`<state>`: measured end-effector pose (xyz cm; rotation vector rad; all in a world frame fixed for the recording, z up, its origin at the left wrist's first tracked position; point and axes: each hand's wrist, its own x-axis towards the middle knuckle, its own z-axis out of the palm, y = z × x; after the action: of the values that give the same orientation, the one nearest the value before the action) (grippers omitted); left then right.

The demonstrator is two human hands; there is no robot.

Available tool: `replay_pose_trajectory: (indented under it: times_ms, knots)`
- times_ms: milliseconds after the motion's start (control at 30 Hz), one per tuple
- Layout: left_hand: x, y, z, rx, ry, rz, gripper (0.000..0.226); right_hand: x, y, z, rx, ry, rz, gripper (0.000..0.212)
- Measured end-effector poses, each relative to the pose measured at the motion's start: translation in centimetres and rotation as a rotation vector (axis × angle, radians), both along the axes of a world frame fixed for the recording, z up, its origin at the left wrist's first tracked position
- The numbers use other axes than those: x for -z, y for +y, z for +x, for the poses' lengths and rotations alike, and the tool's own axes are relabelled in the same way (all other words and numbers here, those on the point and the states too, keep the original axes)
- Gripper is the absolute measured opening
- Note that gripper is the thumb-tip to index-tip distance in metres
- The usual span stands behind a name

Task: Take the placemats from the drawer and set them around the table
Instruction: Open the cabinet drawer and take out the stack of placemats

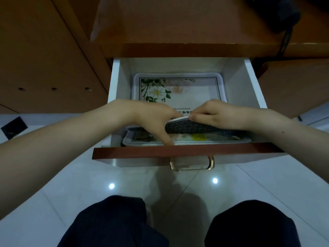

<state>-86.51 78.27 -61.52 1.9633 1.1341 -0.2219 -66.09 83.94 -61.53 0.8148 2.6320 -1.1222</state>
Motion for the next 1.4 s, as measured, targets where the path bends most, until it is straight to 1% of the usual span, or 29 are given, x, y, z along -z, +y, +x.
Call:
replay_pose_trajectory:
  times_ms: [33, 133, 200, 267, 367, 467, 567, 600, 700, 767, 833, 933, 1033, 1133, 1200, 1267, 1300, 1333, 1400]
  knots:
    - [-0.2, -0.1, 0.0, -0.012, -0.001, 0.007, 0.043, 0.0, 0.0, 0.0, 0.005, -0.009, -0.008, 0.042]
    - [-1.1, -0.3, 0.2, -0.04, 0.018, 0.026, 0.057, -0.4, -0.1, -0.2, 0.035, -0.064, -0.032, 0.041]
    - [-1.7, -0.6, 0.2, -0.062, 0.005, 0.016, 0.06, -1.1, -0.4, -0.4, 0.042, -0.106, -0.046, 0.039]
    - [-2.0, -0.7, 0.1, -0.085, -0.023, 0.006, 0.051, -2.0, -0.8, -0.7, 0.056, -0.145, -0.072, 0.036]
    - [-2.3, -1.5, -0.1, -0.144, -0.061, 0.036, 0.025, -2.8, -1.7, -1.0, 0.074, -0.188, -0.124, 0.033]
    - [-2.6, -2.1, -0.1, -0.213, -0.061, 0.042, 0.032, -3.0, -2.4, -0.5, 0.12, -0.195, -0.151, 0.028]
    - [-2.5, -2.4, -0.1, -0.23, 0.003, 0.027, 0.014, -3.3, -3.0, -0.4, 0.121, -0.206, -0.189, 0.01]
    - [-2.6, -2.4, 0.0, -0.231, 0.021, 0.025, 0.014, -3.4, -3.2, -0.4, 0.101, -0.221, -0.18, 0.01]
    - [-2.5, -2.6, 0.1, -0.231, 0.027, 0.012, 0.02, -3.5, -3.4, -0.6, 0.078, -0.252, -0.134, 0.031]
    - [-2.7, -2.7, 0.2, -0.237, 0.028, 0.012, 0.019, -3.5, -3.3, -1.0, 0.046, -0.29, -0.079, 0.04]
    - [-2.8, -2.8, 0.3, -0.238, 0.028, 0.011, 0.018, -3.5, -3.3, -1.1, 0.033, -0.297, -0.069, 0.034]
    - [-3.0, -2.9, 0.5, -0.234, 0.032, 0.006, 0.018, -3.5, -3.3, -0.7, 0.083, -0.254, -0.097, 0.017]
    - [-3.5, -3.0, 0.6, -0.238, 0.047, 0.008, 0.018, -3.7, -3.4, -1.1, 0.025, -0.299, -0.01, 0.01]
    - [-4.2, -2.9, 1.0, -0.245, 0.044, -0.012, 0.022, -3.6, -3.7, -2.6, 0.021, -0.342, 0.042, 0.031]
    - [-4.1, -2.9, 0.9, -0.269, 0.028, -0.044, 0.026, -3.2, -3.7, -3.6, 0.04, -0.38, 0.042, 0.036]
    - [-3.9, -3.2, 0.4, -0.318, -0.029, -0.082, 0.023, -2.7, -3.9, -4.0, 0.004, -0.397, 0.044, 0.032]
    - [-3.9, -3.4, 0.1, -0.375, -0.082, -0.105, 0.021, -2.7, -3.9, -4.0, -0.016, -0.392, 0.044, 0.03]
    - [-4.0, -3.6, -0.3, -0.481, -0.154, -0.138, 0.02, -2.7, -4.0, -3.9, -0.024, -0.373, 0.035, 0.031]
    - [-5.0, -4.1, -1.1, -0.76, -0.319, -0.211, 0.019, -3.0, -4.0, -3.2, -0.02, -0.309, 0.017, 0.039]
